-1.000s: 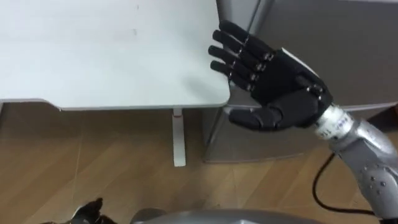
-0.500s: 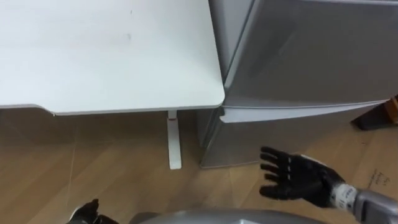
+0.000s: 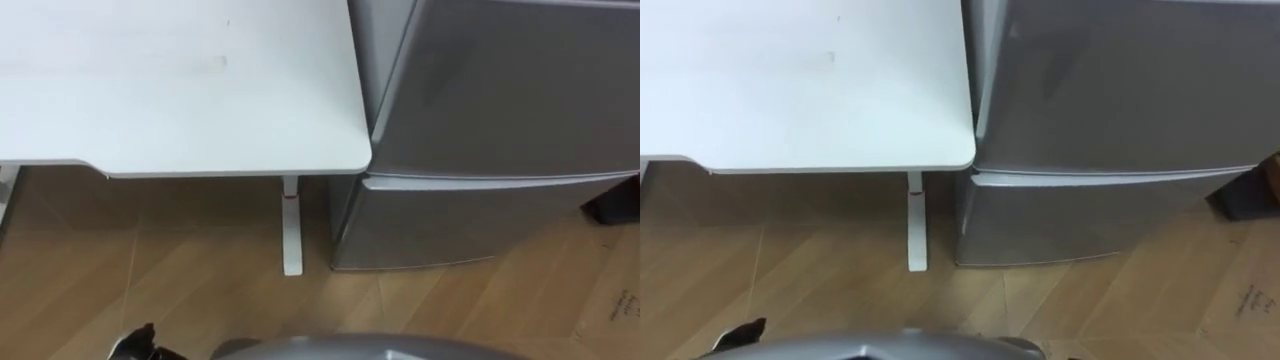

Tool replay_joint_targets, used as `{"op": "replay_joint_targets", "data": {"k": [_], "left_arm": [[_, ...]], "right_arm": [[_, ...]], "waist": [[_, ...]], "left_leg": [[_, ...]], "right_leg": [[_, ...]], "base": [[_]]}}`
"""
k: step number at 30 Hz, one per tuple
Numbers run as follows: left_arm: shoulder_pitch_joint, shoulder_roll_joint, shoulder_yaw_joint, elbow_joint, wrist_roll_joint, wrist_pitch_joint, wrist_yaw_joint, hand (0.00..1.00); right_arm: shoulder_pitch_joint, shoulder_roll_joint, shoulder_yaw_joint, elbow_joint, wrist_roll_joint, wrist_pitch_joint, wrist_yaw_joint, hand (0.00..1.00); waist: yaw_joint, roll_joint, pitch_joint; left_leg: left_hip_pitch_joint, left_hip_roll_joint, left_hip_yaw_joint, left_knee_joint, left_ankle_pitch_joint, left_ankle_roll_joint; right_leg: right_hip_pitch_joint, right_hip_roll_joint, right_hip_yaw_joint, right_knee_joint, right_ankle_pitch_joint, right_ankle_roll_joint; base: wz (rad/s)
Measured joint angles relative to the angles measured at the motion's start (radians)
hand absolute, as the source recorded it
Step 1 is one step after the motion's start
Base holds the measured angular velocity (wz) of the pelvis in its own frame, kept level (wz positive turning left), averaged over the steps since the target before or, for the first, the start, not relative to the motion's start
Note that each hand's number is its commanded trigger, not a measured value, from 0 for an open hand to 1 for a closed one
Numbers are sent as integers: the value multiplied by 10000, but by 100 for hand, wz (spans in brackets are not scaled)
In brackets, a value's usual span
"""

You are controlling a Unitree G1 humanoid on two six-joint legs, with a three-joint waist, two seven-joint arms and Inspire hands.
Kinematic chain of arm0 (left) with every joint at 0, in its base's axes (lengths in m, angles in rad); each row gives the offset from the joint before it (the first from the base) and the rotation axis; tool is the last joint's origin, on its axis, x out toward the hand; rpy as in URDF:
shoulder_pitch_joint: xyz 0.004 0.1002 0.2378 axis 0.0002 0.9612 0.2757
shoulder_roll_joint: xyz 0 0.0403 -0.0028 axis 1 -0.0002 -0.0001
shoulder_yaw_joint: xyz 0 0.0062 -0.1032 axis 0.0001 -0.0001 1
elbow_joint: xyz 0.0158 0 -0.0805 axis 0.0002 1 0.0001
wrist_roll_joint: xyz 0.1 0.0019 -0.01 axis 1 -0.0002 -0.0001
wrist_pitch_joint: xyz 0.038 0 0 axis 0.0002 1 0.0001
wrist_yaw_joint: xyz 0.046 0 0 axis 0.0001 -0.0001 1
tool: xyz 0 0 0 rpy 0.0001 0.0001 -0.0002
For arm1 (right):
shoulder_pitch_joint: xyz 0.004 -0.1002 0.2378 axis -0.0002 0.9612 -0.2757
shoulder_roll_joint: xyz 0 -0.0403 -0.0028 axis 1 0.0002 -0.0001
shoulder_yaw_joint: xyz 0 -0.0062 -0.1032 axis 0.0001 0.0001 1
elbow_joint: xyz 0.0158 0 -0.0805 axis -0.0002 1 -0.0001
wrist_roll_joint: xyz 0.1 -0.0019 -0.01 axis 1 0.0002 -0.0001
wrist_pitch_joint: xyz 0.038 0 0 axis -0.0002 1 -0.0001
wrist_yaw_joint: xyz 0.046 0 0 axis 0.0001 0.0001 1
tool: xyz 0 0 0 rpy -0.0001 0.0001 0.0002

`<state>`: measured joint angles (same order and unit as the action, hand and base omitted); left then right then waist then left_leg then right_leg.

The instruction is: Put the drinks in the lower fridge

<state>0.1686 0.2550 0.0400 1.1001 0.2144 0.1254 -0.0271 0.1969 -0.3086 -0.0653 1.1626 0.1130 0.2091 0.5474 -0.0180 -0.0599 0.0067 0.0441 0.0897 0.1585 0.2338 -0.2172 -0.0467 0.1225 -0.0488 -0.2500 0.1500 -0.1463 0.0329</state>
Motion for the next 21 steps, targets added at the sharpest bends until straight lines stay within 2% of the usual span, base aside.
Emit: {"op": "replay_joint_targets", "data": {"k": [4,8,11,14,18,20,21], "left_arm": [[18,-143,-63,115,297,-10,173,0],[122,-229,4,139,444,-21,254,0],[120,-247,32,85,533,-20,253,0],[62,-292,367,50,621,-17,256,0],[-35,-347,404,15,629,76,466,0],[-34,-439,366,15,625,84,465,0],[-17,-508,355,16,626,124,464,0]], "right_arm": [[-173,65,43,43,22,-7,-774,0],[-168,112,17,45,-192,-100,-932,0],[-197,130,8,69,-485,-225,-1037,0],[-216,165,-1,125,-736,-338,-1092,0],[-223,294,10,367,-874,-361,-1316,0],[-272,395,15,485,-904,-323,-1920,0],[-398,545,9,695,-1047,-292,-2564,0]], "waist": [[-25,15,23],[-37,98,-30],[-32,93,-30],[-30,56,-27],[-37,-40,8],[-30,-42,14],[-49,-8,10]], "left_leg": [[-28,-42,-75,64,10,-13],[25,-44,-98,48,21,-30],[24,-65,-103,56,22,-29],[12,-116,-179,25,22,-29],[23,-148,-223,18,16,-34],[-2,-161,-250,16,11,-35],[-10,-170,-264,15,9,-33]], "right_leg": [[10,-15,-8,-88,-183,-50],[74,-10,-22,-123,-240,-52],[66,-22,-5,-131,-246,-45],[94,-60,-14,-129,-310,-13],[189,-77,-31,-165,-373,13],[192,-84,-42,-165,-386,23],[192,-88,-46,-165,-405,28]], "base": [[6],[1],[0],[7],[5],[4],[5]]}}
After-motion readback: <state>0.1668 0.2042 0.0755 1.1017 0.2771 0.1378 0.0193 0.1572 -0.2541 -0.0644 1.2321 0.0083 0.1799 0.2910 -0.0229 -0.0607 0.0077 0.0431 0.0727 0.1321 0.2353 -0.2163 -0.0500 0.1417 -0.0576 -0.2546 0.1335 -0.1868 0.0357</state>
